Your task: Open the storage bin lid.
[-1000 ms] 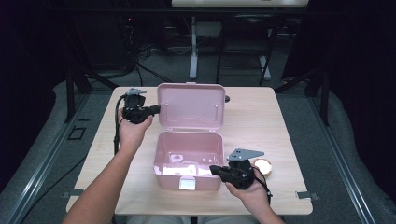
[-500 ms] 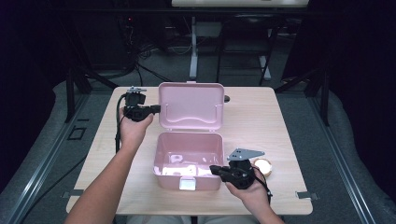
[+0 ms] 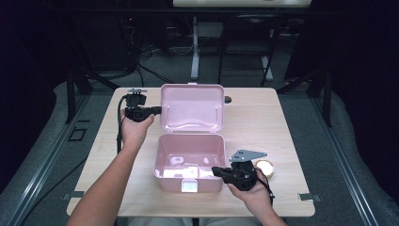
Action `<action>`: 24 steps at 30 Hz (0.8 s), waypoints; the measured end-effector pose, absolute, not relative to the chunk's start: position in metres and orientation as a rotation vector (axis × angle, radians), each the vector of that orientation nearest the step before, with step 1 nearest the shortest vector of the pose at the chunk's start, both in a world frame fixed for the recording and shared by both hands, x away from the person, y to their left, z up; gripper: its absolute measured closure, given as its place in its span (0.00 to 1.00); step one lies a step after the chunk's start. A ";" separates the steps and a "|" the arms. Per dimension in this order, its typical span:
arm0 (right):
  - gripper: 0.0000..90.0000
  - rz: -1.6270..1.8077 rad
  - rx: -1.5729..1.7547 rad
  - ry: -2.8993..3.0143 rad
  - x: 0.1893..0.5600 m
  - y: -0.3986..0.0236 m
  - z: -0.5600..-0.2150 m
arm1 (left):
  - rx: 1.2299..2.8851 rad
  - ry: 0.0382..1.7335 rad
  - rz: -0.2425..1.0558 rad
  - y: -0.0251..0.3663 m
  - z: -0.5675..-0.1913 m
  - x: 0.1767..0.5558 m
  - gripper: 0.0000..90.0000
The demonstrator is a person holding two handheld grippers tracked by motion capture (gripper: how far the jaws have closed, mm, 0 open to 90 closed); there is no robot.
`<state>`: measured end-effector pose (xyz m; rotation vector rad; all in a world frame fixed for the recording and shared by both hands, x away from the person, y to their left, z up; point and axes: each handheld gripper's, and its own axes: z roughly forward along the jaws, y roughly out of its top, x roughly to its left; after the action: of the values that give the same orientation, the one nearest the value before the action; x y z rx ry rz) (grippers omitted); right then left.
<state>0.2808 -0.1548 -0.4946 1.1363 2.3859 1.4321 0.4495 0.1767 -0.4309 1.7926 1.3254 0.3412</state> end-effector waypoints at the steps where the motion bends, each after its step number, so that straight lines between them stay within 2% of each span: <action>1: 1.00 1.432 1.137 2.387 0.281 -0.155 -0.495 | 1.785 1.333 0.340 0.177 -0.433 0.450 0.97; 10: 1.00 1.437 1.143 2.378 0.281 -0.156 -0.495 | 1.852 1.355 0.366 0.178 -0.454 0.455 1.00; 24: 1.00 1.443 1.146 2.371 0.281 -0.157 -0.495 | 1.860 1.313 0.361 0.176 -0.449 0.447 1.00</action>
<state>0.2807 -0.1565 -0.4953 1.1460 2.3714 1.4435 0.4469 0.1761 -0.4487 1.8601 1.3134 0.3610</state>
